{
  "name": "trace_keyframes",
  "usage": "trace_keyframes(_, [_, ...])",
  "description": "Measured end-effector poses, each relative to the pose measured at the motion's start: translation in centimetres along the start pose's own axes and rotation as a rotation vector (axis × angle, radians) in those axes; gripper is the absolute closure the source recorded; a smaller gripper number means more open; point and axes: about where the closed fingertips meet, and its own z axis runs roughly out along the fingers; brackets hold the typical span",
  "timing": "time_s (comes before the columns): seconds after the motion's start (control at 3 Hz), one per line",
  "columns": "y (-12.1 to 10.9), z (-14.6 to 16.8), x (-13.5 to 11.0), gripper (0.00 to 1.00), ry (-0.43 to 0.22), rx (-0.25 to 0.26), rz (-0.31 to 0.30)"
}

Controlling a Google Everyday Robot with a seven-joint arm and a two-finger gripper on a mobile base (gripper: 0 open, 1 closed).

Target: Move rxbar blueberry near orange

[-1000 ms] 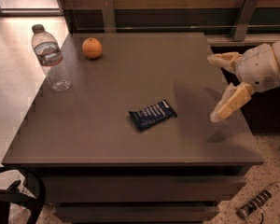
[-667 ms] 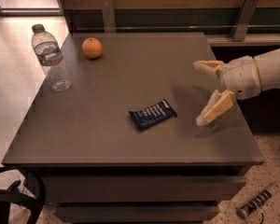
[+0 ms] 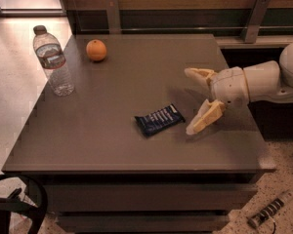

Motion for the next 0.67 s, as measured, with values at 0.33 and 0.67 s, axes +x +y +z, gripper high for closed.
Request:
trace_keyframes(0.33, [0.1, 1.1, 0.4, 0.00, 0.018, -0.023, 0.032])
trace_keyframes(0.67, [0.6, 2.3, 1.0, 0.00, 0.032, -0.044, 0.067])
